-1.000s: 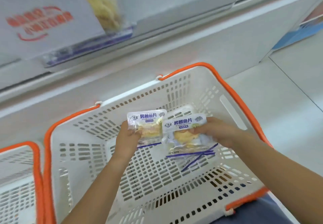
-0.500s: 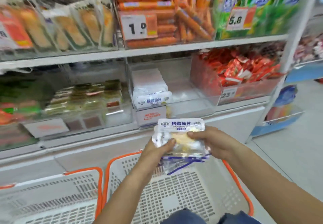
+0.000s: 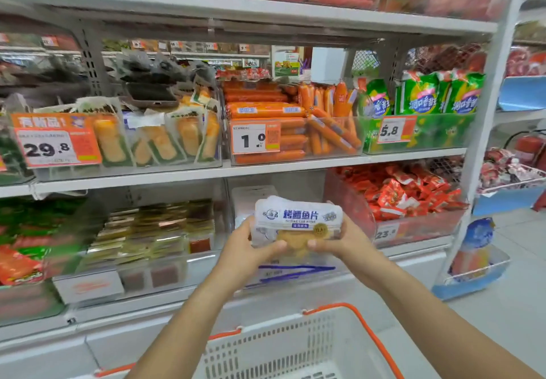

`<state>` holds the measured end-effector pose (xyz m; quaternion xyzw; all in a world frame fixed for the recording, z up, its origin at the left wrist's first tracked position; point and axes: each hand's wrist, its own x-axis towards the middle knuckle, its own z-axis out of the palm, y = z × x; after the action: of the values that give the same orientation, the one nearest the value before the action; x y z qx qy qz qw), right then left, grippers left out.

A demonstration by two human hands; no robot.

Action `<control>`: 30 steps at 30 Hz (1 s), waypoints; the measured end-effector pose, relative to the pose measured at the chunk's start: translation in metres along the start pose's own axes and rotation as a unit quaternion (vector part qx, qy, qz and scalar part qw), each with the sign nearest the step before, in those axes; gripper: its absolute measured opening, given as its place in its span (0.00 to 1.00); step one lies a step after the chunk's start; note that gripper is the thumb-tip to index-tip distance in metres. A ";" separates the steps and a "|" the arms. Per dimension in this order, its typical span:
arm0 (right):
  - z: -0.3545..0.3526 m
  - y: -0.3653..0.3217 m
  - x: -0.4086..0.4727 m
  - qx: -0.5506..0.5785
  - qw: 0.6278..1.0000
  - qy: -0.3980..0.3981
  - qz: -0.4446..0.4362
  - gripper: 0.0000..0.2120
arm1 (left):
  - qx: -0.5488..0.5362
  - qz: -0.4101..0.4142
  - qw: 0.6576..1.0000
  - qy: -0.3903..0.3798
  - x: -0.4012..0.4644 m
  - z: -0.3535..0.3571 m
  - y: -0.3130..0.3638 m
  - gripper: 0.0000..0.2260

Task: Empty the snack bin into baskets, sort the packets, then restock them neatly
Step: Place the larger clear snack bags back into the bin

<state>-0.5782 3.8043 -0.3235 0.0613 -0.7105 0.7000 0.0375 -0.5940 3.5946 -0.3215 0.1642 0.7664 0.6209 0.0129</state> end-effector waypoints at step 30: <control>0.006 0.060 0.086 -0.267 0.961 -0.019 0.069 0.20 | 0.592 0.087 0.794 -0.102 0.081 0.000 -0.050 0.25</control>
<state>-0.6713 3.7965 -0.3714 0.0129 -0.8749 0.4841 -0.0090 -0.6828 3.6078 -0.3548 0.2679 0.9611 0.0236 -0.0627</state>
